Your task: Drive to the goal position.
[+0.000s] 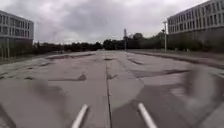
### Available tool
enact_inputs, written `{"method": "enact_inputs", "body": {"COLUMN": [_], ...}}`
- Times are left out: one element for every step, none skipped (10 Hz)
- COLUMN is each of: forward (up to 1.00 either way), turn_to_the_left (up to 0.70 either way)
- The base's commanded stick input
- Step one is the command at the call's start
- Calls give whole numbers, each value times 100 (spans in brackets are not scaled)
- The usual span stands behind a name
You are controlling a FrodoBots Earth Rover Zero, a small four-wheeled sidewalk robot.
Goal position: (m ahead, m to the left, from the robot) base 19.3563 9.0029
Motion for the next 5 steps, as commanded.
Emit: {"method": "enact_inputs", "body": {"forward": [100, 100, 100, 100, 100], "turn_to_the_left": [0, 0, 0, 0, 0]}}
